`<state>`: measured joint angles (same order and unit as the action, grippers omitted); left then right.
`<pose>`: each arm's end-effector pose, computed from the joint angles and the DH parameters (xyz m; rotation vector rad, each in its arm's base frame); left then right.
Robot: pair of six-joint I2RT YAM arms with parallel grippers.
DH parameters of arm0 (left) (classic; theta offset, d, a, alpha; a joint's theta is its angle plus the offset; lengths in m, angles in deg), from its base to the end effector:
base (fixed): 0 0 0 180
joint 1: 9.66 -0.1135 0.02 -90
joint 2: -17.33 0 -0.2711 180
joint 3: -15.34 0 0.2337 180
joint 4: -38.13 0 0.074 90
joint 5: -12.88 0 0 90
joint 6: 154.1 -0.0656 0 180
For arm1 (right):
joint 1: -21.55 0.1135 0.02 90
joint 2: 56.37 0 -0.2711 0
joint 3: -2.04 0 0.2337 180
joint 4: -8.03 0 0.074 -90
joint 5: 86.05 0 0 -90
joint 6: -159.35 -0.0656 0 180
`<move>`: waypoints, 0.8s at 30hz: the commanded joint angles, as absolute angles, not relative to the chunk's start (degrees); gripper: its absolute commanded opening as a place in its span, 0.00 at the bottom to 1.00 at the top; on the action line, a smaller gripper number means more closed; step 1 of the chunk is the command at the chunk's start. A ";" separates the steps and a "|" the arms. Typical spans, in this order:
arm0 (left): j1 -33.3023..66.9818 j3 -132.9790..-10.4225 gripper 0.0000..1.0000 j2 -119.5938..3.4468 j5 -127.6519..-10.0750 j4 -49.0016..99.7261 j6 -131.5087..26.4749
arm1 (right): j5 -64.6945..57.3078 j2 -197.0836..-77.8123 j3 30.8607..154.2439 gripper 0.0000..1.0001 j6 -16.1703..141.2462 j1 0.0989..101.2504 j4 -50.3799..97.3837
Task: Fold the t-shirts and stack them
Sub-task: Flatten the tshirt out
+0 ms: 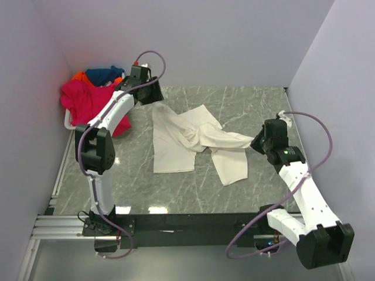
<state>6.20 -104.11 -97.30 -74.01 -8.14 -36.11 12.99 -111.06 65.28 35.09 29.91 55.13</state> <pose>0.4515 -0.1320 0.2872 -0.2183 2.3257 -0.4521 0.2023 0.0193 0.2830 0.5856 2.1657 0.2274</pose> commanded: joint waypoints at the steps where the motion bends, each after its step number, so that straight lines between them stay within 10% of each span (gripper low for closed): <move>1: 6.69 -105.46 0.70 -97.29 -75.54 -11.99 -37.90 | 9.93 -113.58 64.73 0.00 35.42 30.16 50.86; 15: 14.50 -58.89 0.60 -67.68 -78.71 -7.33 -31.94 | 8.43 -118.77 63.76 0.00 34.64 32.01 48.83; 24: 18.55 -50.95 0.56 -66.24 -80.28 -6.80 -26.57 | 7.90 -120.09 63.76 0.00 34.46 32.45 48.13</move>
<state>16.97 -50.97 -65.98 -78.10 -8.29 -29.29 8.35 -119.74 63.44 34.98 31.94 50.35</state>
